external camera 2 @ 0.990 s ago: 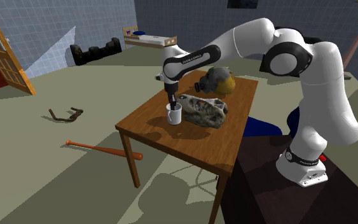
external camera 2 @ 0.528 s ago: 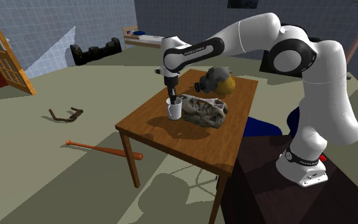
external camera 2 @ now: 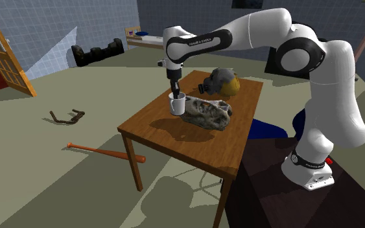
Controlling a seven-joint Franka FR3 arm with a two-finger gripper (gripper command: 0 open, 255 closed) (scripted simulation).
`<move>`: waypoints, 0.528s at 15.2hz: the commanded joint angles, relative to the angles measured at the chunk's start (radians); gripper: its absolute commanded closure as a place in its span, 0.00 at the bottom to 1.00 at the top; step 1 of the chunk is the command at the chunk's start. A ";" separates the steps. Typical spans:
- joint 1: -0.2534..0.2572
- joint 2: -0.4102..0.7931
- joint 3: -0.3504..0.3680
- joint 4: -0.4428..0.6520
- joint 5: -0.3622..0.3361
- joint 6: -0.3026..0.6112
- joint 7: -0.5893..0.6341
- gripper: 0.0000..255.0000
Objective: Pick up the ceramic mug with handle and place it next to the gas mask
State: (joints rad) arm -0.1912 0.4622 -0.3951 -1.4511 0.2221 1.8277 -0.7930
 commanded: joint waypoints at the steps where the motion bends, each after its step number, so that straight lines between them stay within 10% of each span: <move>1: -0.002 -0.003 -0.001 0.022 -0.002 -0.025 0.002 1.00; 8: -0.010 -0.009 -0.005 0.109 -0.007 -0.116 0.011 1.00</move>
State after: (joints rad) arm -0.1999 0.4538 -0.3994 -1.3552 0.2156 1.7254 -0.7834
